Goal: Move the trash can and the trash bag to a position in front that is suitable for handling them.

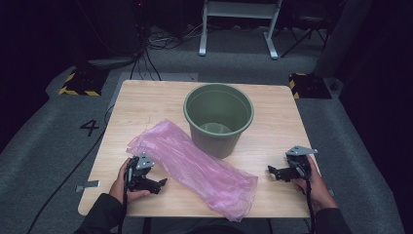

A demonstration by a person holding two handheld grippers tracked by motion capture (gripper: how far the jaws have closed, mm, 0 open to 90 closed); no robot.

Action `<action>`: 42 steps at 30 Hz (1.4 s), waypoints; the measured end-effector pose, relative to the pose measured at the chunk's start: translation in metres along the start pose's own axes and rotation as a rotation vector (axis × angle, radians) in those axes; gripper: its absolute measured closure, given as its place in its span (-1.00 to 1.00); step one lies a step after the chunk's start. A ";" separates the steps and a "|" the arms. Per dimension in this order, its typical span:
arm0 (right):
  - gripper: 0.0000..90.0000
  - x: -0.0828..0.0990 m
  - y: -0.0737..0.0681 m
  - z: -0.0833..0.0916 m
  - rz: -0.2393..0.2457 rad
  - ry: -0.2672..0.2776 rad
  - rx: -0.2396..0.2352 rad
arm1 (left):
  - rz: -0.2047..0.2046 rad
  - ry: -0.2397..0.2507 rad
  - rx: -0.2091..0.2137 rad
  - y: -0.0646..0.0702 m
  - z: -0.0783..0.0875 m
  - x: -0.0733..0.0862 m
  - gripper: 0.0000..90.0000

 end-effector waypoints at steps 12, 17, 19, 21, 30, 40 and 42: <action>-0.78 0.001 -0.001 0.004 0.039 0.023 -0.033 | -0.002 0.001 0.006 0.000 0.000 0.000 -1.00; -0.62 0.001 0.005 0.008 0.031 0.032 0.016 | -0.006 0.003 0.009 -0.001 -0.001 -0.001 -1.00; -0.57 -0.001 0.005 0.012 0.030 0.047 -0.016 | -0.007 0.003 0.009 -0.001 -0.001 -0.001 -1.00; -0.58 -0.005 0.005 0.018 0.035 0.078 -0.067 | -0.006 0.002 0.008 -0.001 -0.001 -0.001 -1.00; -0.51 -0.041 -0.009 0.045 0.098 0.185 -0.104 | -0.014 0.001 0.016 -0.002 -0.002 -0.002 -1.00; -0.52 -0.087 -0.042 0.068 0.161 0.296 -0.169 | -0.012 0.003 0.008 -0.002 -0.002 -0.002 -0.99; -0.53 -0.099 -0.052 0.068 0.190 0.299 -0.183 | -0.010 0.004 0.008 -0.001 -0.002 -0.002 -0.99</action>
Point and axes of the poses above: each handheld gripper's, and its own axes: z roughly backward along the jaws, x roughly out of its underside, y roughly to its right, the point moved 5 cm from there along -z, roughly forward along the jaws, and after that the axes turned 3 degrees about -z, right-handed, at the moved point
